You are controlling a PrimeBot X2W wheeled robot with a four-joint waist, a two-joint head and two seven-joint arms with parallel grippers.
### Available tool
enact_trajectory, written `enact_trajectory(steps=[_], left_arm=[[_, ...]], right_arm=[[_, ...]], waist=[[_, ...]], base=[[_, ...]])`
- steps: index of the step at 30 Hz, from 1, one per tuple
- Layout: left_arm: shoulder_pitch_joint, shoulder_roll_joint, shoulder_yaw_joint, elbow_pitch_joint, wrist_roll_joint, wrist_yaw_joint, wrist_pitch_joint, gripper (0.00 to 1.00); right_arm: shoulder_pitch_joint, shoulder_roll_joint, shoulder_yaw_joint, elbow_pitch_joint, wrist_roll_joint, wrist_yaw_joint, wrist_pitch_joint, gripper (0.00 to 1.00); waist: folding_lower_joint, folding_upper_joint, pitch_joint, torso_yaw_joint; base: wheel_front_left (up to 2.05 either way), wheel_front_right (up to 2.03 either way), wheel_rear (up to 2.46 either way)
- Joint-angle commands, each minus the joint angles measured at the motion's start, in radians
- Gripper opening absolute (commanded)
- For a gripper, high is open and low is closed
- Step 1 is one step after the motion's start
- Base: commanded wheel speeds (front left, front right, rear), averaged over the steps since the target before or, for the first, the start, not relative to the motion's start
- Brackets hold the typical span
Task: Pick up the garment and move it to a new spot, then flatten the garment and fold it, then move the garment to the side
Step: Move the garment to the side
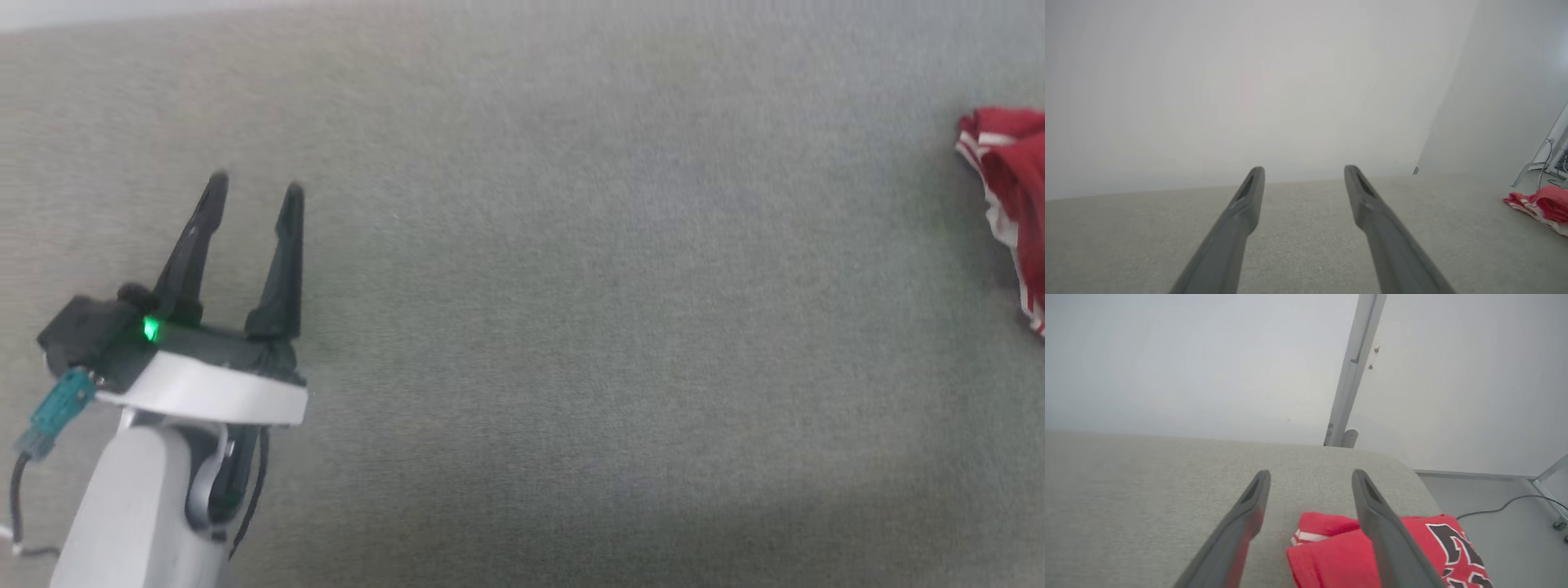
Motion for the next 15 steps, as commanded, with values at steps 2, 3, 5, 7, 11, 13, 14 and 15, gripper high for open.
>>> enact_trajectory(steps=[2,3,5,7,11,13,14,15], left_arm=[[0.042,-0.006,0.018,0.006,0.007,-0.002,-0.003,1.0],[0.055,-0.004,0.027,0.005,0.009,-0.002,-0.004,1.0],[0.085,0.0,0.047,0.005,0.01,-0.002,-0.004,1.0],[0.119,0.0,0.065,0.004,0.012,-0.002,-0.003,1.0],[0.181,0.009,0.105,0.001,0.014,-0.002,-0.003,1.0],[0.198,0.01,0.115,0.001,0.014,-0.002,-0.004,1.0],[0.211,0.01,0.124,-0.002,0.014,-0.002,-0.003,1.0],[0.225,0.01,0.132,-0.003,0.012,-0.002,-0.004,1.0]], right_arm=[[0.05,0.012,0.009,-0.022,0.017,-0.002,-0.032,1.0],[0.068,0.016,0.014,-0.035,0.017,-0.002,-0.046,1.0],[0.109,0.033,0.017,-0.056,0.024,-0.002,-0.072,1.0],[0.152,0.043,0.017,-0.074,0.027,-0.002,-0.098,1.0],[0.23,0.075,0.021,-0.1,0.018,-0.002,-0.138,1.0],[0.249,0.082,0.02,-0.105,0.018,-0.002,-0.147,1.0],[0.267,0.087,0.017,-0.108,0.012,-0.002,-0.157,1.0],[0.284,0.096,0.019,-0.115,0.007,-0.002,-0.166,1.0]], waist=[[0.0,-0.0001,-0.054,0.034],[0.0,-0.0001,-0.066,0.041],[0.0,-0.0001,-0.091,0.054],[0.0,-0.0001,-0.116,0.067],[0.0,-0.0001,-0.159,0.082],[0.0,-0.0001,-0.168,0.085],[0.0,-0.0001,-0.179,0.088],[0.0,-0.0001,-0.188,0.09]], base=[[0.0,0.0,0.0],[0.0,0.0,0.0],[0.0,0.0,0.0],[0.0,0.0,0.0],[0.0,0.0,0.0],[0.0,0.0,0.0],[0.0,0.0,0.0],[0.0,0.0,0.0]])
